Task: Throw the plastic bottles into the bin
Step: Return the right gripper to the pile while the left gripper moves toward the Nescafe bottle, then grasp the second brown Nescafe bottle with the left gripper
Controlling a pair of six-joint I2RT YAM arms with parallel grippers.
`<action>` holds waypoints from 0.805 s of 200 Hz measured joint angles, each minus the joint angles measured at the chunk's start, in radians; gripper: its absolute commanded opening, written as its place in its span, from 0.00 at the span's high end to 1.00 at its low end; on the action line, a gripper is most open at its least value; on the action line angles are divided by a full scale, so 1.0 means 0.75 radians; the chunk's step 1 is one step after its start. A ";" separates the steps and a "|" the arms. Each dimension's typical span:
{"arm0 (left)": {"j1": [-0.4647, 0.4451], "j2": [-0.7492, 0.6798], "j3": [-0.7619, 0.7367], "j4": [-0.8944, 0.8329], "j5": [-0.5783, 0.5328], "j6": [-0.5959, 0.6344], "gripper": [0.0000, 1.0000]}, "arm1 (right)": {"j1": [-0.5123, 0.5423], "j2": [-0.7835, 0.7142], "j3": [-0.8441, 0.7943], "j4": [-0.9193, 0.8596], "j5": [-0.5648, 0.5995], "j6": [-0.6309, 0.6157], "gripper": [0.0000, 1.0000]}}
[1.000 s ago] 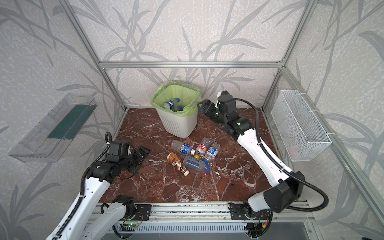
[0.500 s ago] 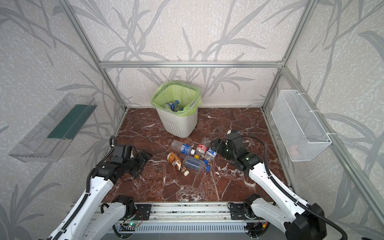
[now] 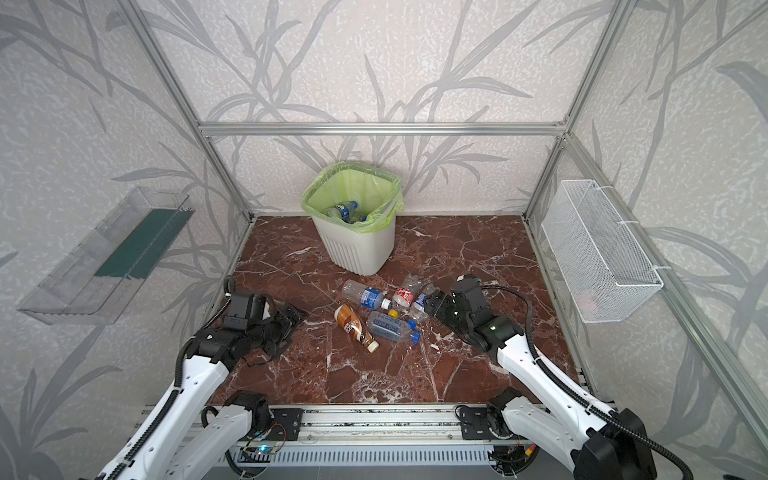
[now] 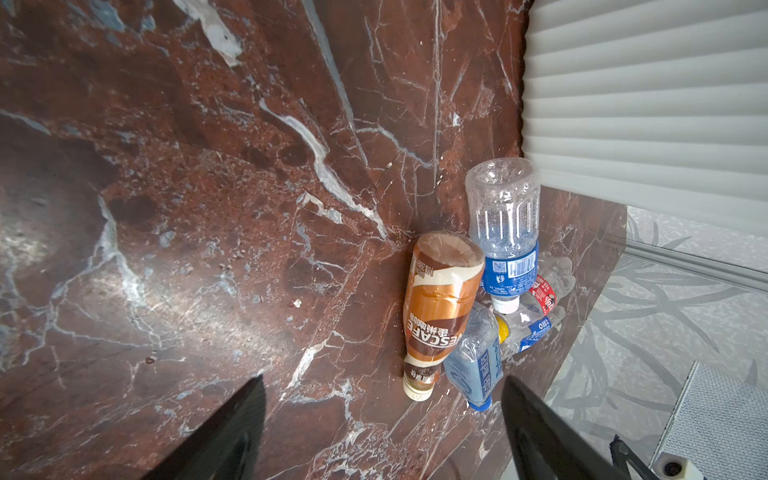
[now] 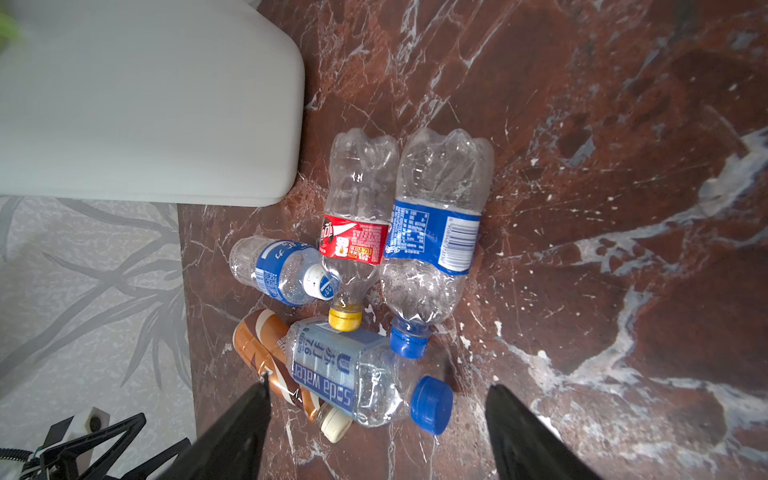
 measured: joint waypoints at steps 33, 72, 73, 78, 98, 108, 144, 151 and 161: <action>-0.138 0.043 -0.002 0.066 -0.030 -0.057 0.12 | 0.000 0.008 -0.024 0.036 -0.021 0.012 0.19; -0.313 0.166 -0.009 0.193 -0.094 -0.144 0.11 | 0.000 0.008 -0.054 0.058 -0.031 0.020 0.19; -0.318 0.170 -0.009 0.198 -0.095 -0.148 0.11 | 0.000 0.008 -0.055 0.059 -0.032 0.021 0.19; -0.336 0.186 -0.011 0.216 -0.103 -0.160 0.11 | 0.000 0.008 -0.058 0.061 -0.032 0.021 0.19; -0.400 0.254 -0.014 0.282 -0.137 -0.200 0.11 | 0.000 0.008 -0.073 0.069 -0.036 0.031 0.19; -0.434 0.296 -0.014 0.315 -0.160 -0.221 0.11 | 0.000 0.008 -0.077 0.072 -0.036 0.036 0.19; -0.524 0.449 -0.012 0.400 -0.212 -0.277 0.11 | 0.000 0.008 -0.081 0.077 -0.036 0.041 0.19; -0.535 0.476 -0.011 0.413 -0.218 -0.284 0.11 | 0.000 0.008 -0.081 0.077 -0.036 0.041 0.19; -0.546 0.511 -0.006 0.427 -0.225 -0.291 0.11 | 0.000 0.008 -0.081 0.077 -0.036 0.041 0.19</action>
